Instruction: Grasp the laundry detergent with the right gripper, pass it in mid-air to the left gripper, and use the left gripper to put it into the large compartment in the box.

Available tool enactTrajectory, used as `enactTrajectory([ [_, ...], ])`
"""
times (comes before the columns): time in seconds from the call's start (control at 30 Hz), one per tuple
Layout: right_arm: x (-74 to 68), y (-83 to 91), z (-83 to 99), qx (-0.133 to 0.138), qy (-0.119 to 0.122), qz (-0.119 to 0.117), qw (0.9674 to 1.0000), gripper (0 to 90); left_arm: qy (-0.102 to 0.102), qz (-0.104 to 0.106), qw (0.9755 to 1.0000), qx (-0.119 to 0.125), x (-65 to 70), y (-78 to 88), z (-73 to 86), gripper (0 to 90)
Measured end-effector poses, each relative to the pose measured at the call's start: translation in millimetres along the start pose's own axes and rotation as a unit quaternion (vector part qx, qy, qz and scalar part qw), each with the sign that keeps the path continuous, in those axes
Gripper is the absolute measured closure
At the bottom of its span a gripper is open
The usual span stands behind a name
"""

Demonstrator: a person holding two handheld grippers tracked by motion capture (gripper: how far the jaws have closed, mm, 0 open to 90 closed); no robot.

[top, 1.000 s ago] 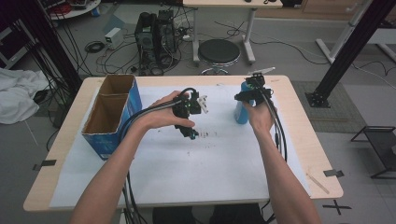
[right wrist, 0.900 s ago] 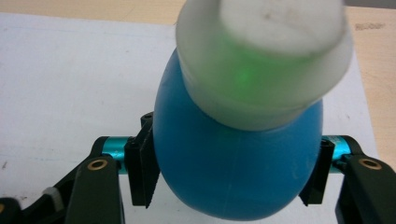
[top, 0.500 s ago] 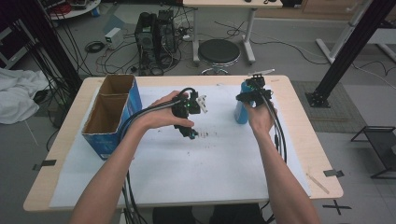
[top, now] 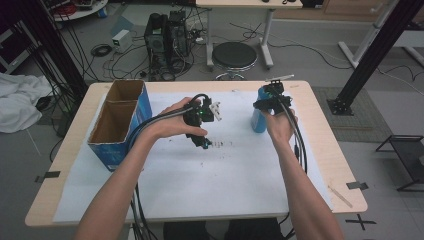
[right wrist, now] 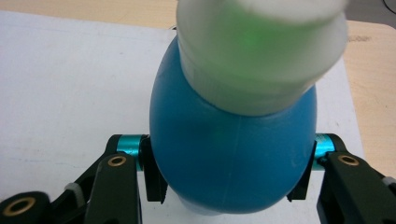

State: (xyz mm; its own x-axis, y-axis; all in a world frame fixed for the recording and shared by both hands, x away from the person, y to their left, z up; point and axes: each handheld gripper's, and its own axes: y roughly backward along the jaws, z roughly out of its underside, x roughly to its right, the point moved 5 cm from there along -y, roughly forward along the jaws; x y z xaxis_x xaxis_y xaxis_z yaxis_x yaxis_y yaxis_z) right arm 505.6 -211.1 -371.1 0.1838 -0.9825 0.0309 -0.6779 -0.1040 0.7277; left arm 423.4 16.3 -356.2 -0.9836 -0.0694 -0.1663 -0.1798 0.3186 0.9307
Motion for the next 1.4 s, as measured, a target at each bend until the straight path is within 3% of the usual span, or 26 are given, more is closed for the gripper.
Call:
enactTrajectory([
  [0.03,0.3,-0.1,0.1,0.001,0.002,-0.001,1.0000,45.3,-0.023,0.002,0.9995,-0.020,-3.2,2.5,1.2,14.7],
  [0.07,0.3,-0.1,0.1,0.001,0.002,-0.001,1.0000,45.3,-0.023,0.002,0.9995,-0.020,-3.2,2.5,1.2,14.7],
  [0.1,-1.3,-1.3,-0.8,0.011,-0.005,-0.007,0.9999,45.4,0.002,0.000,1.0000,0.000,-0.2,-0.2,0.1,14.7],
  [0.4,-3.7,6.5,-2.7,0.016,0.000,-0.031,0.9994,45.8,0.004,-0.002,1.0000,-0.002,-0.5,2.2,2.4,14.7],
  [0.6,-7.6,23.5,-4.5,0.024,0.048,-0.067,0.9963,45.8,0.009,-0.007,0.9999,0.000,-1.6,12.6,3.3,14.7],
  [0.7,-8.4,35.3,-5.7,0.025,0.073,-0.090,0.9929,45.7,0.008,-0.018,0.9998,-0.001,-4.7,23.2,2.7,14.7],
  [0.77,-9.7,48.3,-7.2,0.033,0.098,-0.116,0.9879,45.8,0.009,-0.015,0.9998,0.004,-6.6,31.1,1.9,14.7],
  [0.8,-9.7,48.3,-7.2,0.033,0.098,-0.116,0.9879,45.8,0.012,-0.013,0.9998,0.008,-7.1,35.8,1.3,14.7],
  [0.83,-10.2,53.4,-7.6,0.034,0.107,-0.125,0.9857,45.7,0.013,-0.016,0.9997,0.011,-8.5,41.8,0.7,14.7],
  [0.87,-12.0,64.9,-7.9,0.033,0.132,-0.144,0.9802,45.8,0.016,-0.020,0.9996,0.014,-9.5,46.8,0.2,14.7],
  [0.9,-12.0,64.9,-7.9,0.033,0.132,-0.144,0.9802,45.8,0.018,-0.022,0.9994,0.018,-10.1,50.5,-0.4,14.7],
  [0.93,-13.4,68.0,-8.1,0.037,0.143,-0.150,0.9775,45.7,0.018,-0.018,0.9994,0.025,-11.0,56.7,-1.0,14.7],
  [0.97,-15.9,78.5,-7.0,0.034,0.165,-0.163,0.9722,45.7,0.018,-0.016,0.9993,0.030,-11.2,62.3,-1.6,14.7],
  [1.0,-16.9,82.8,-6.3,0.035,0.175,-0.169,0.9692,45.7,0.025,-0.009,0.9983,0.051,-10.2,71.1,-3.8,14.7],
  [1.03,-16.9,82.8,-6.3,0.035,0.175,-0.169,0.9692,45.7,0.025,-0.009,0.9983,0.051,-10.2,71.1,-3.8,14.7],
  [1.07,-20.1,91.5,-4.6,0.038,0.196,-0.184,0.9624,45.8,0.019,-0.009,0.9983,0.054,-11.6,76.8,-4.3,14.7],
  [1.1,-21.8,96.3,-2.9,0.034,0.200,-0.192,0.9601,45.8,0.018,-0.010,0.9982,0.056,-12.2,82.6,-5.1,14.7],
  [1.13,-21.8,96.3,-2.9,0.034,0.200,-0.192,0.9601,45.8,0.022,-0.009,0.9973,0.069,-12.0,86.6,-6.6,14.7],
  [1.17,-23.8,103.0,-1.0,0.037,0.218,-0.215,0.9512,45.8,0.019,-0.010,0.9973,0.070,-12.4,92.0,-7.5,14.7],
  [1.2,-26.1,106.9,0.6,0.033,0.223,-0.227,0.9475,45.8,0.024,-0.012,0.9962,0.083,-11.6,95.4,-9.4,14.7],
  [1.23,-26.1,106.9,0.6,0.033,0.223,-0.227,0.9475,45.8,0.021,-0.013,0.9965,0.080,-11.6,100.8,-10.3,14.7],
  [1.27,-28.1,111.4,2.7,0.037,0.249,-0.244,0.9366,45.8,0.012,-0.015,0.9969,0.076,-12.4,105.9,-11.1,14.7],
  [1.3,-28.1,111.4,2.7,0.037,0.249,-0.244,0.9366,45.8,0.018,-0.017,0.9964,0.081,-11.1,109.7,-13.3,14.7],
  [1.33,-29.9,113.4,4.1,0.040,0.256,-0.254,0.9318,45.8,0.015,-0.017,0.9966,0.079,-10.5,113.8,-14.8,14.7],
  [1.37,-33.0,117.3,7.2,0.043,0.273,-0.274,0.9213,45.8,0.018,-0.015,0.9957,0.090,-8.3,115.9,-17.4,14.7],
  [1.4,-34.2,118.9,8.6,0.043,0.278,-0.283,0.9172,45.8,0.005,-0.009,0.9965,0.083,-7.4,119.7,-19.0,14.7],
])
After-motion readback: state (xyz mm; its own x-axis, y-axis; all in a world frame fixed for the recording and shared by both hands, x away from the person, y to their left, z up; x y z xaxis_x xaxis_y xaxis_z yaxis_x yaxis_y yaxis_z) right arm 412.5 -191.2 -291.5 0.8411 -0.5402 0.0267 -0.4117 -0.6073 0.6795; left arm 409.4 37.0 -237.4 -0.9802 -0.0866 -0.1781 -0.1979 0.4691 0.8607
